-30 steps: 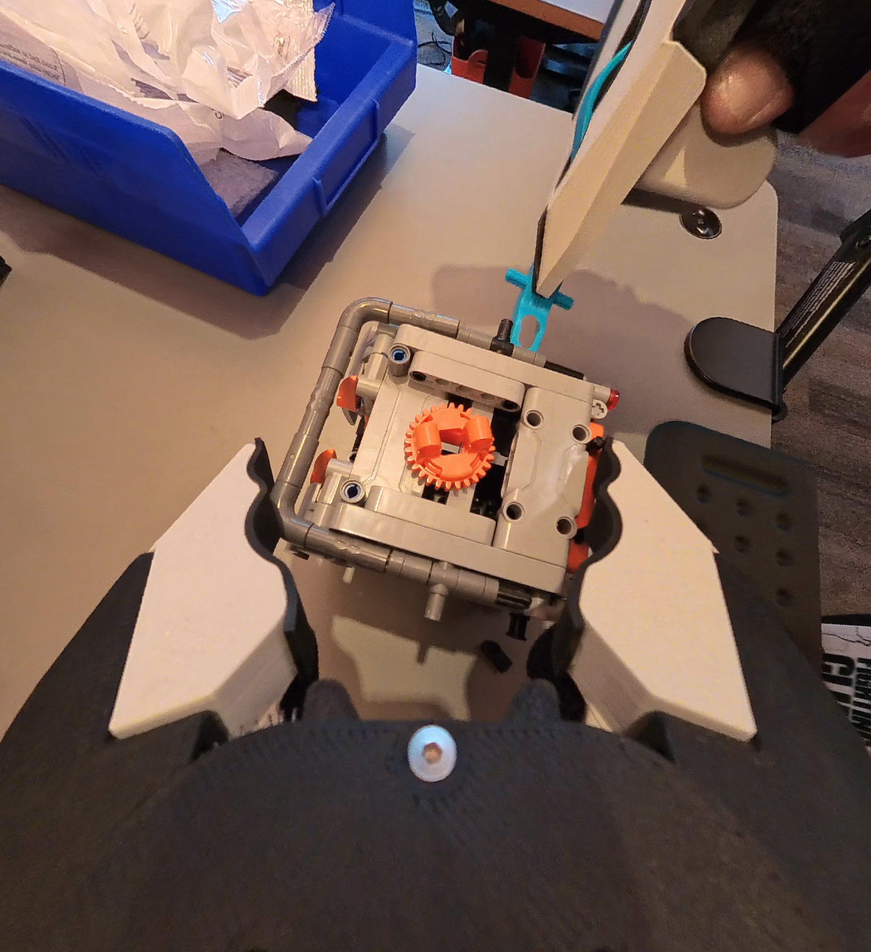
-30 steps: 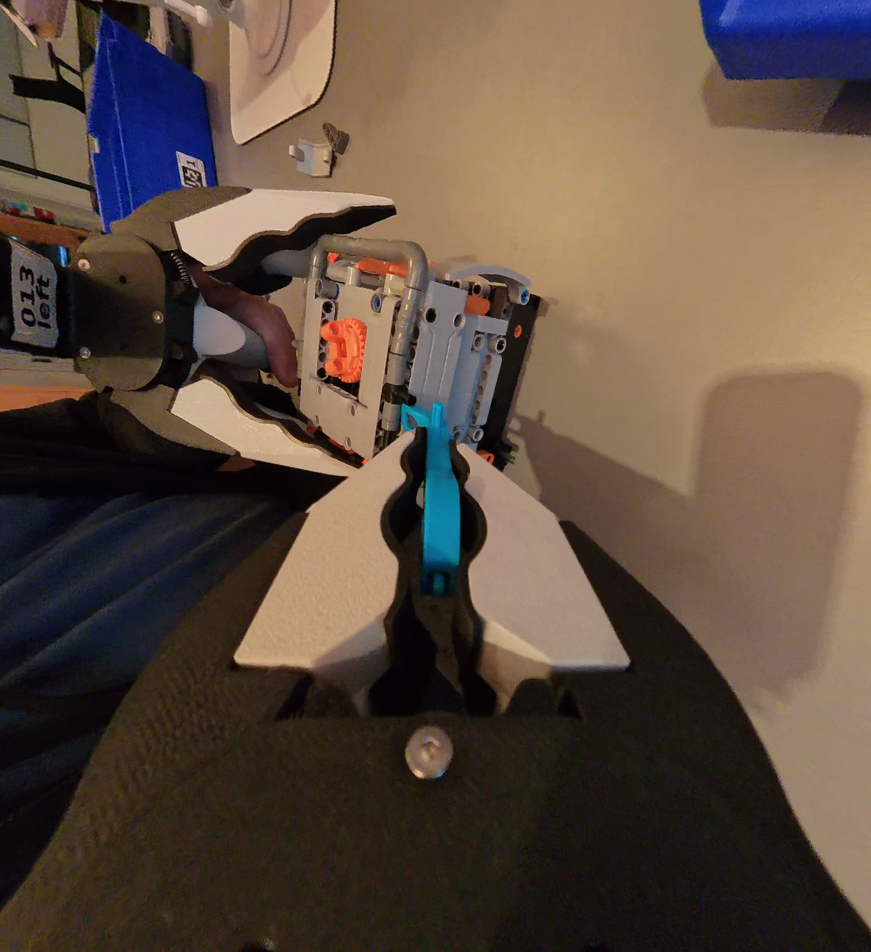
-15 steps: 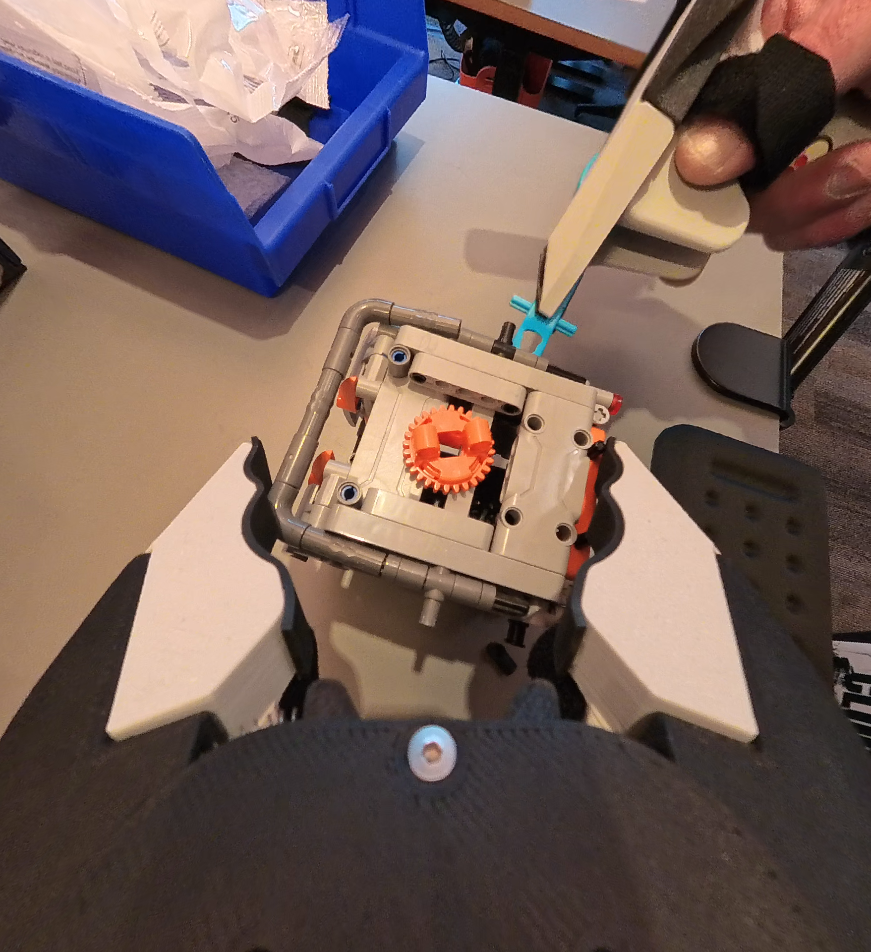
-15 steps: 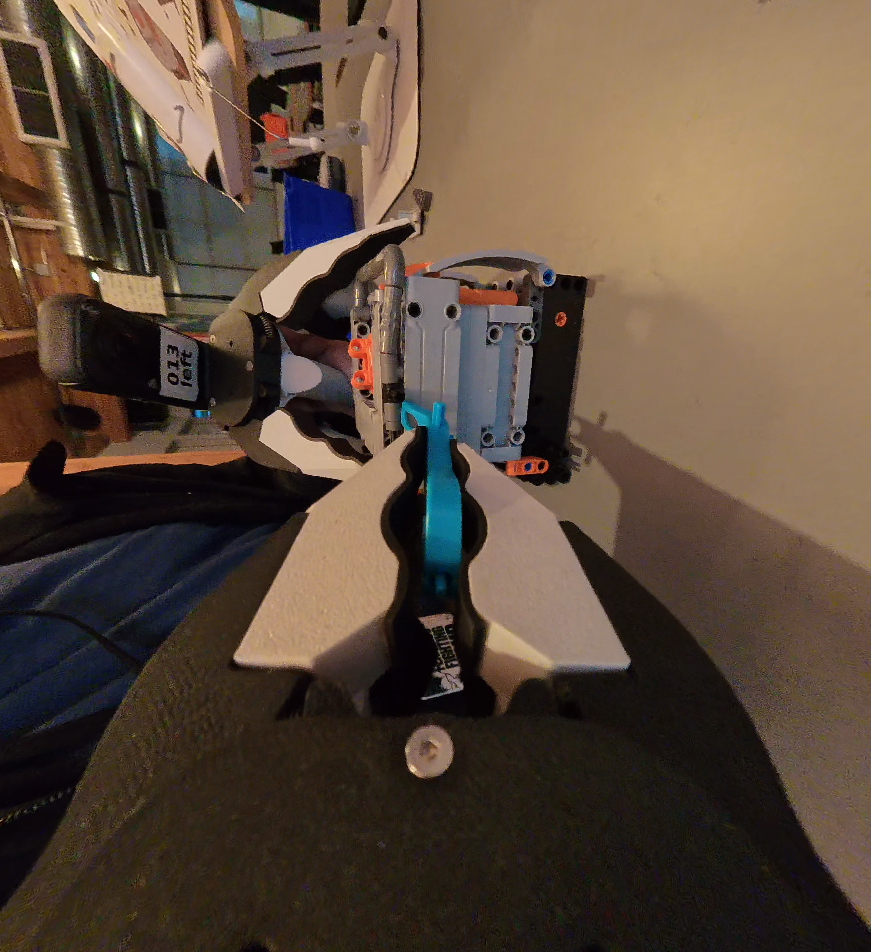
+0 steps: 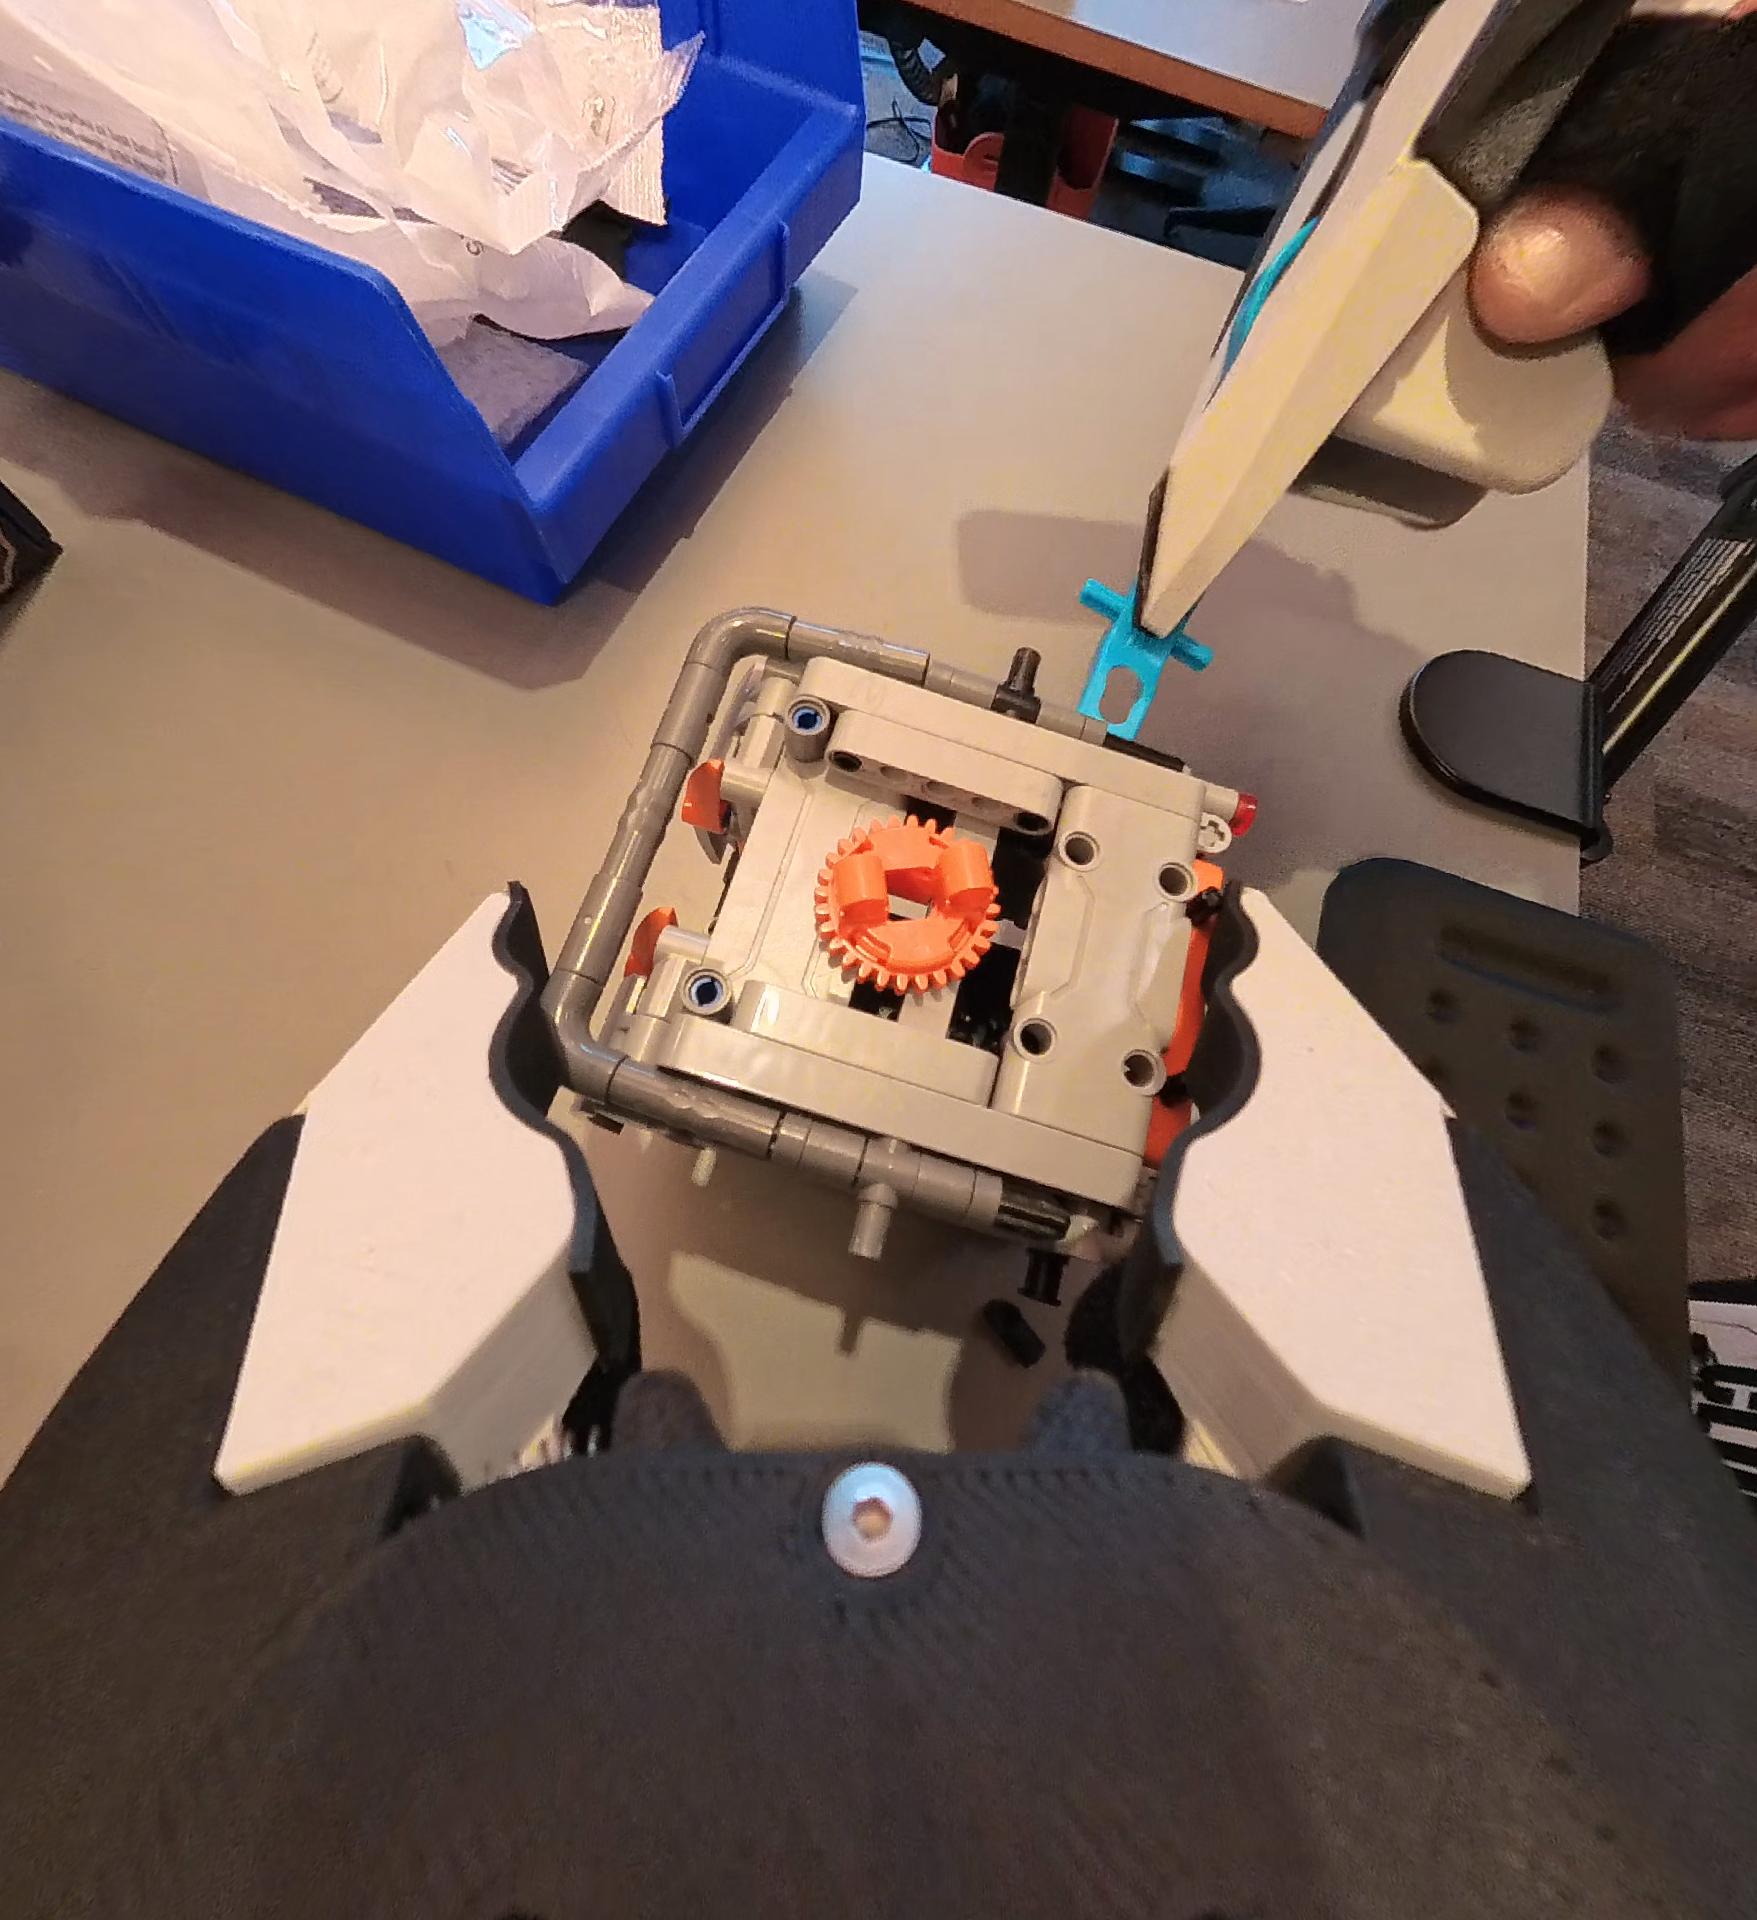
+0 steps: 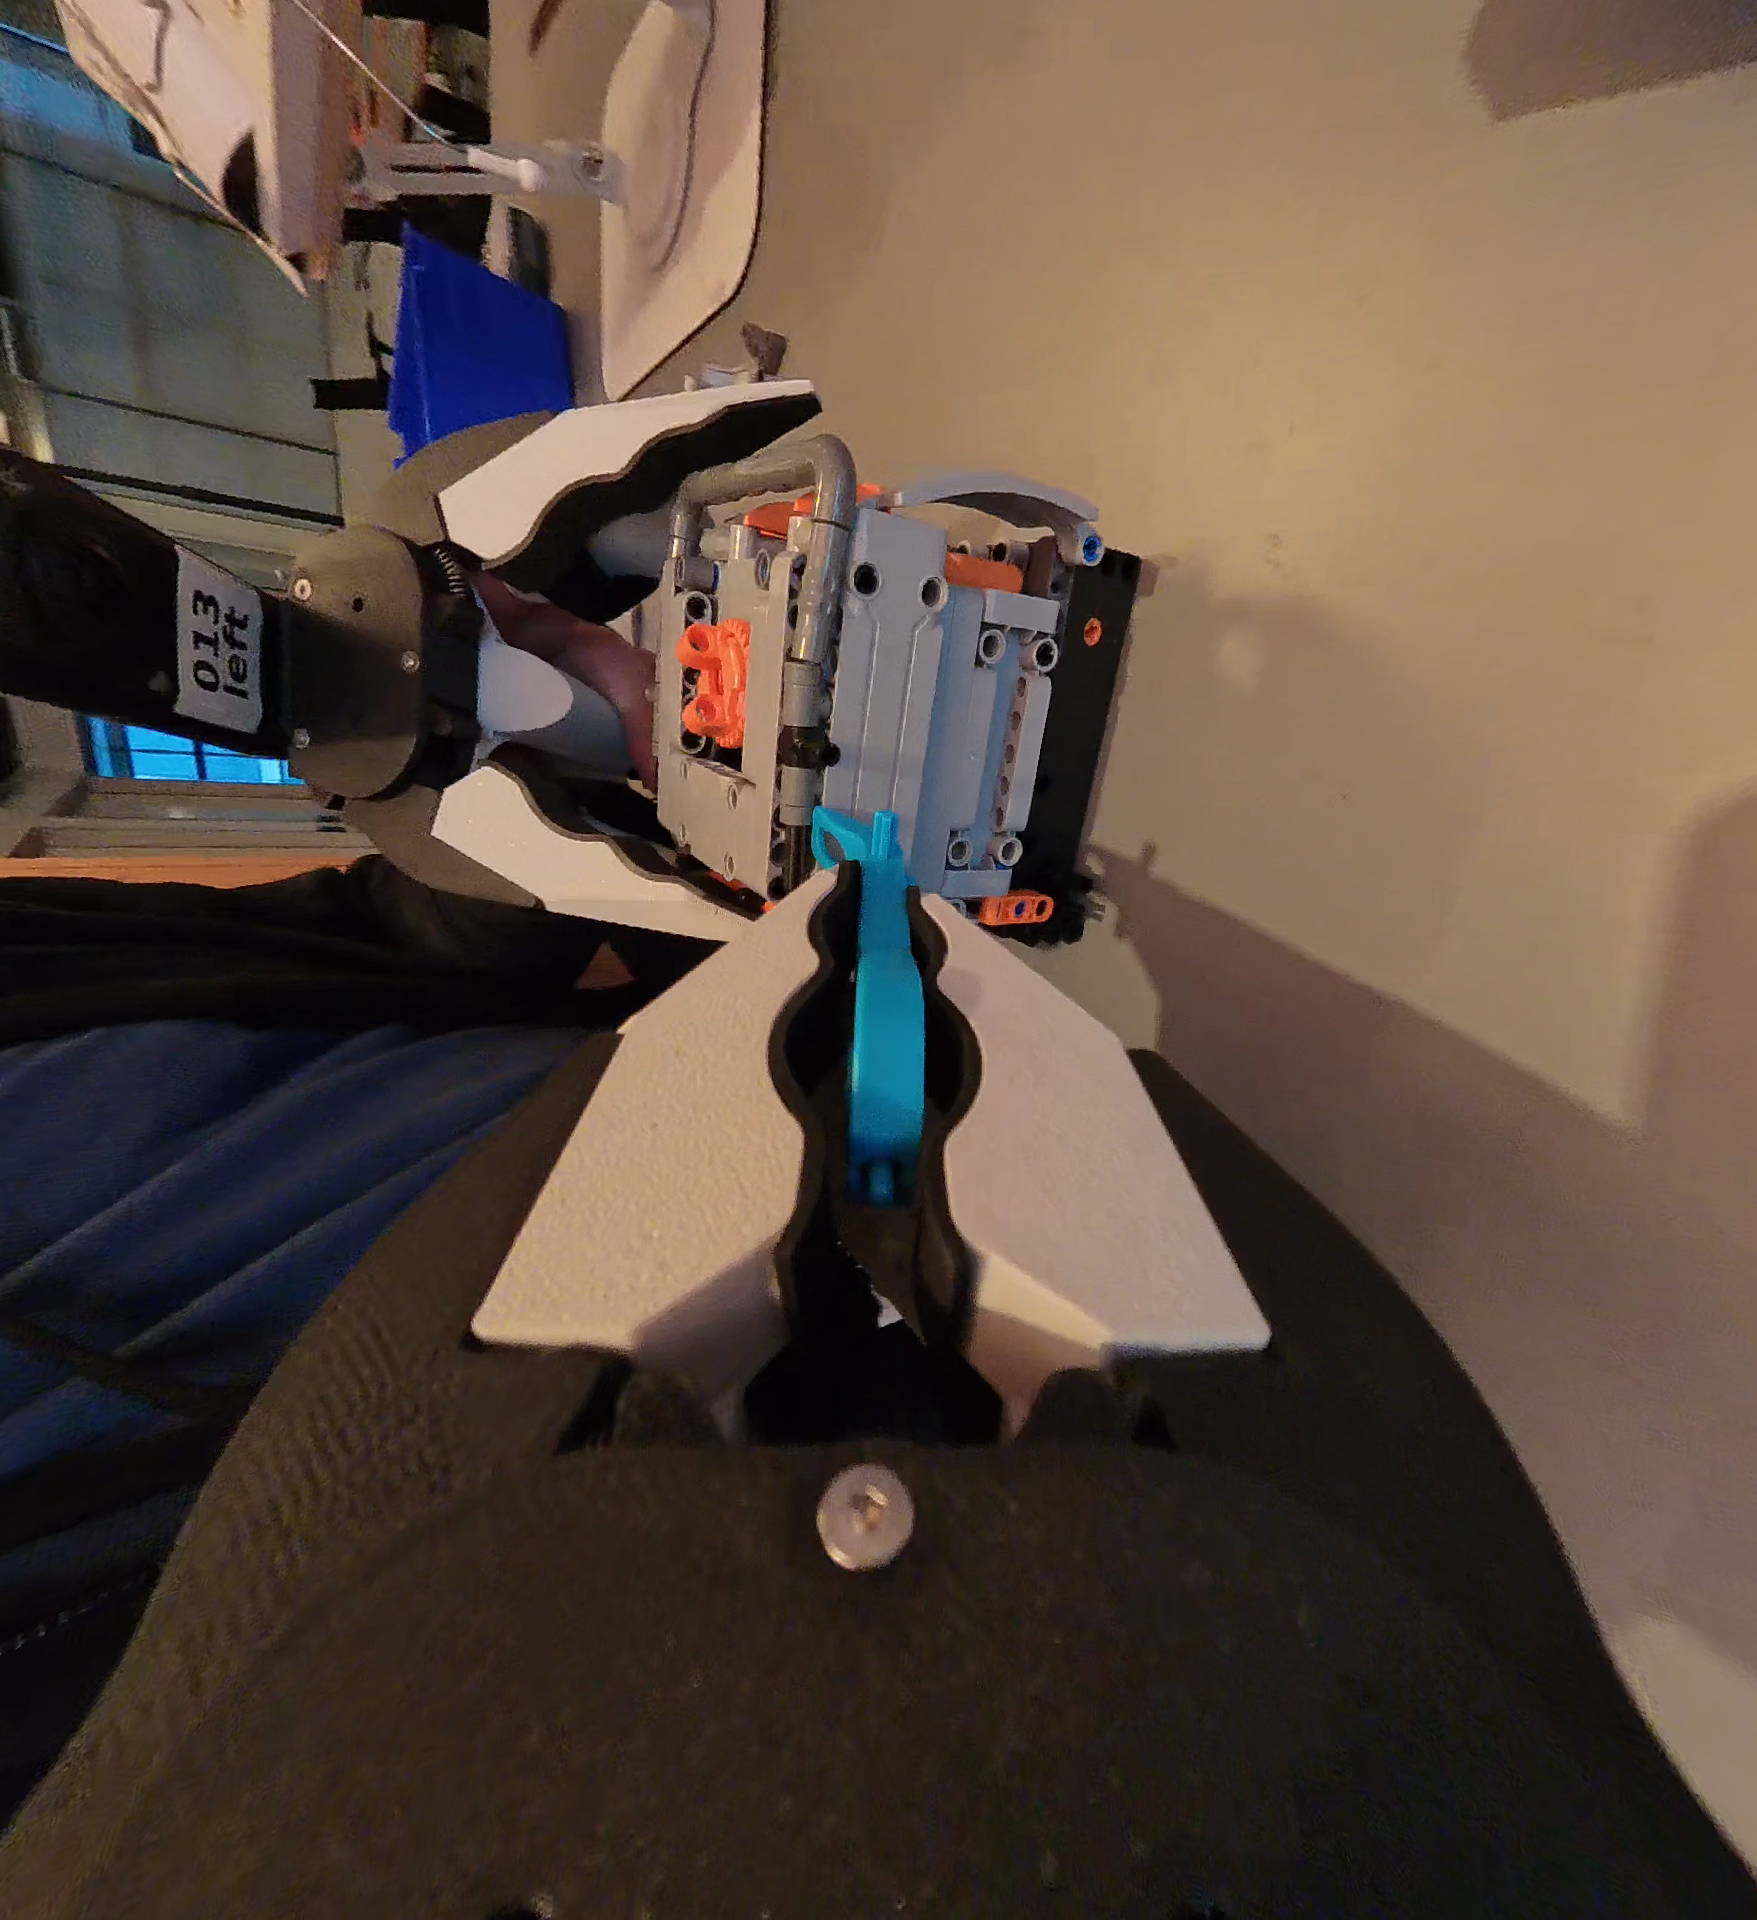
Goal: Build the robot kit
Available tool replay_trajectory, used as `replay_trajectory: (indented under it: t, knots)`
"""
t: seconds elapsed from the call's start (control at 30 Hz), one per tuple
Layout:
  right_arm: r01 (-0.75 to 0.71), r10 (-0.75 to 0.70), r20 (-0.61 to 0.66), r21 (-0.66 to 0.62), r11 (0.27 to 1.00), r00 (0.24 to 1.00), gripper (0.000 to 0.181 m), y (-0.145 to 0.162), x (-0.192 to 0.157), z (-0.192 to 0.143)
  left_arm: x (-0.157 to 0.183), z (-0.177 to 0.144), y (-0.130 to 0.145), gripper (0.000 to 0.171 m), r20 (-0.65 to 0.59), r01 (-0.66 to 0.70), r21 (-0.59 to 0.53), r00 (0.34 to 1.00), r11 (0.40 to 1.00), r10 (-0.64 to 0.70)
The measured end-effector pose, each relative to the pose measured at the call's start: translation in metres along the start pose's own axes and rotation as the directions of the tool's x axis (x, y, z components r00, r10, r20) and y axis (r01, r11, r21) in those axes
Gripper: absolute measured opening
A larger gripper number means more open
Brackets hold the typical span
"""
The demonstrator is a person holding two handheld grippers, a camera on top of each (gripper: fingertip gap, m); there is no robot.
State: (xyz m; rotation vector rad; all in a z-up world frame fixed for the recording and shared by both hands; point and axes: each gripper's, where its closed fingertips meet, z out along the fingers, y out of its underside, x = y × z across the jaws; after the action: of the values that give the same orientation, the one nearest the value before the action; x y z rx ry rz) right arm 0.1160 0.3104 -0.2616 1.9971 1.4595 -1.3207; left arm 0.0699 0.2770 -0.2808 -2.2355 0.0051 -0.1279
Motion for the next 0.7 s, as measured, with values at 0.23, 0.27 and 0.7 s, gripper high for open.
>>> replay_trajectory:
  t: [0.23,0.27,0.7]
  knots:
    - [0.028,-0.033,-0.092,-0.049,0.998,0.995,0.004,-0.004,-0.002,0.002,-0.001,0.0,0.0,0.123,-0.001,0.001,0.008,1.0,1.0,-0.001]
    - [0.02,-0.024,-0.084,-0.048,0.999,0.996,0.004,-0.004,-0.002,0.003,-0.001,0.0,0.0,0.123,0.001,0.001,0.009,1.0,1.0,-0.001]
    - [-0.135,0.128,0.197,0.021,0.991,0.972,0.004,-0.007,-0.001,0.013,-0.008,-0.002,0.002,0.125,0.013,0.007,0.008,1.0,1.0,-0.007]
